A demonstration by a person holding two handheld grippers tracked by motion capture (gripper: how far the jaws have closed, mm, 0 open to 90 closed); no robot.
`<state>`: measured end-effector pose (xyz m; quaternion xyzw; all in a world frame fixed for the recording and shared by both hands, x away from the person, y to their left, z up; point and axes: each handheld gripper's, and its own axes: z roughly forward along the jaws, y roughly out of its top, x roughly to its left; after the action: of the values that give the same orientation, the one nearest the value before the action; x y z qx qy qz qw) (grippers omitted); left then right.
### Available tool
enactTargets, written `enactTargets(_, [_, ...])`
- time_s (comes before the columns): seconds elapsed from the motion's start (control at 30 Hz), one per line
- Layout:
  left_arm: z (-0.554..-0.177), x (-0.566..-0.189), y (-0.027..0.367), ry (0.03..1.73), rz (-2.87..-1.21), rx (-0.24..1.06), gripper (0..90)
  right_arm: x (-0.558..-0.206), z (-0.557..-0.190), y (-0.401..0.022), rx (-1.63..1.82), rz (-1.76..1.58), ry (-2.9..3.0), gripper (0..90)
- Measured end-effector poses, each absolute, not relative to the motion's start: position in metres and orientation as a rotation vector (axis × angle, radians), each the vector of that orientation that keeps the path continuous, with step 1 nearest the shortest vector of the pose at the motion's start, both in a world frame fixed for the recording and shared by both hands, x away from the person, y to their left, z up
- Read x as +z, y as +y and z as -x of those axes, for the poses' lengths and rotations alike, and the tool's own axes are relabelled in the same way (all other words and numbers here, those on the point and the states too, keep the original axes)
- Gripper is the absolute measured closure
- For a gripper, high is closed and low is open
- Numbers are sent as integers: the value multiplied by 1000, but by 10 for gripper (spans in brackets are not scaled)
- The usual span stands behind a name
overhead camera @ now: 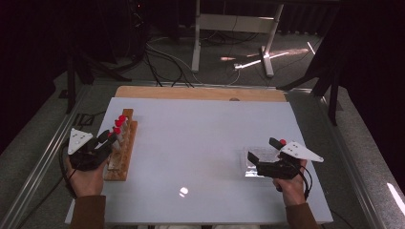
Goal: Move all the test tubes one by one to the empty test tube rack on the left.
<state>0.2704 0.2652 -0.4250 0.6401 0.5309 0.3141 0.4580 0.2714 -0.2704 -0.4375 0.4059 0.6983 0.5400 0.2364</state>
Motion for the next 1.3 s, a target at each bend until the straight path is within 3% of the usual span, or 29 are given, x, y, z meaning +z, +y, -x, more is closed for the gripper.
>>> enactTargets(0.83, [-275, -446, 268, 1347, -1588, 720, 695, -437, -271, -271, 1486, -1105, 1913, 0])
enactTargets(1.3, [-272, -437, 259, 1309, -1510, 767, 186, -432, -270, -280, 1379, -1090, 1836, 0])
